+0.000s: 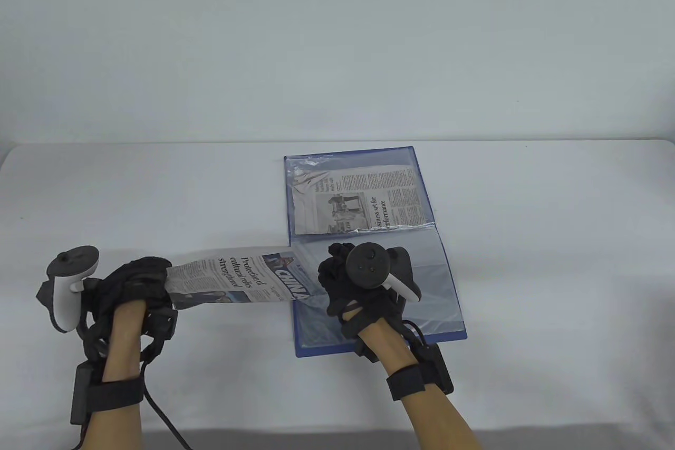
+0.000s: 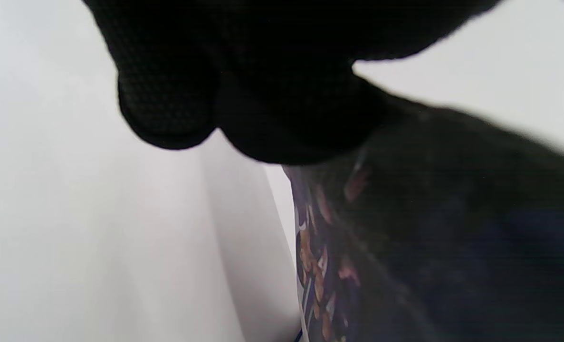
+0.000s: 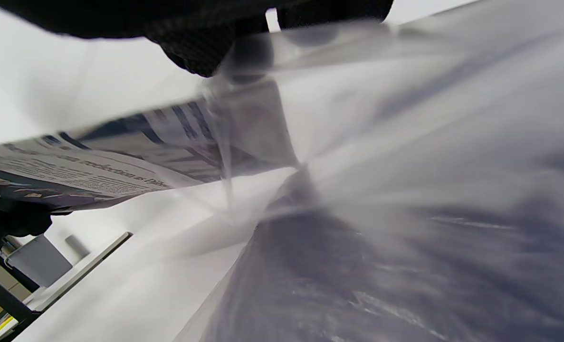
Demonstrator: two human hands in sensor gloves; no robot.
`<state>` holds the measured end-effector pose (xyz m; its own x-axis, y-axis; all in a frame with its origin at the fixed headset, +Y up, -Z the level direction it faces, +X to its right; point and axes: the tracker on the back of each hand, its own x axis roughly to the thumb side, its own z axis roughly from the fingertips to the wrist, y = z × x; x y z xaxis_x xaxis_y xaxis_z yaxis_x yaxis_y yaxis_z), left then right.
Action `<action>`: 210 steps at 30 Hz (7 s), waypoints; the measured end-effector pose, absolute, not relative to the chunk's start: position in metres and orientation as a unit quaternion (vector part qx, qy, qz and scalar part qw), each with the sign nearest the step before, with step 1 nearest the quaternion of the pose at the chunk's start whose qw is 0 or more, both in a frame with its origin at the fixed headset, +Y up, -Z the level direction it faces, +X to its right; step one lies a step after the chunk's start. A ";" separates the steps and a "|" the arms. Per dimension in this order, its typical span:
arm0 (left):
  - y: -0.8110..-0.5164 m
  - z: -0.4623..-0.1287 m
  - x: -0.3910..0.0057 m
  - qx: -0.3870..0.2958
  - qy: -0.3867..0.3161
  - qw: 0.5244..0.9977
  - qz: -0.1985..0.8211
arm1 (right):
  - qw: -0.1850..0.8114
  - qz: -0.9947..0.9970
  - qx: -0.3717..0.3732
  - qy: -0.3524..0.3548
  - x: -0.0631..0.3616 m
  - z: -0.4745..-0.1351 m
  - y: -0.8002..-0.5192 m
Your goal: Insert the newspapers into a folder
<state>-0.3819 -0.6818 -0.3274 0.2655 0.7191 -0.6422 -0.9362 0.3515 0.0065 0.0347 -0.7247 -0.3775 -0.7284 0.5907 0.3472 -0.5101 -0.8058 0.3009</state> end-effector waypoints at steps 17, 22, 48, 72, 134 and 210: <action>-0.753 -0.354 -0.348 -0.200 0.244 0.762 0.566 | 0.302 0.922 0.222 0.099 0.033 -0.378 -0.726; -0.743 -0.348 -0.329 -0.258 0.280 0.766 0.517 | 0.302 0.922 0.223 0.101 0.032 -0.378 -0.726; -0.764 -0.353 -0.175 -0.252 -0.104 0.884 0.380 | 0.293 0.921 0.234 0.107 0.020 -0.374 -0.728; -0.736 -0.353 -0.160 -0.153 -0.036 0.974 0.160 | 0.301 0.923 0.225 0.078 0.037 -0.376 -0.711; -0.766 -0.366 -0.167 -0.287 0.043 0.915 0.279 | 0.398 0.869 -0.159 0.249 0.211 -0.392 -0.790; -0.729 -0.365 -0.213 -0.116 -0.090 0.698 0.701 | 0.667 0.697 0.103 0.241 0.140 -0.403 -0.765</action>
<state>-0.2131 -0.7286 -0.3650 0.0018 0.9993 -0.0361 -0.9574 -0.0087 -0.2886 0.1401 -0.7653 -0.4032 -0.0887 0.9799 -0.1786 -0.8804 0.0067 0.4742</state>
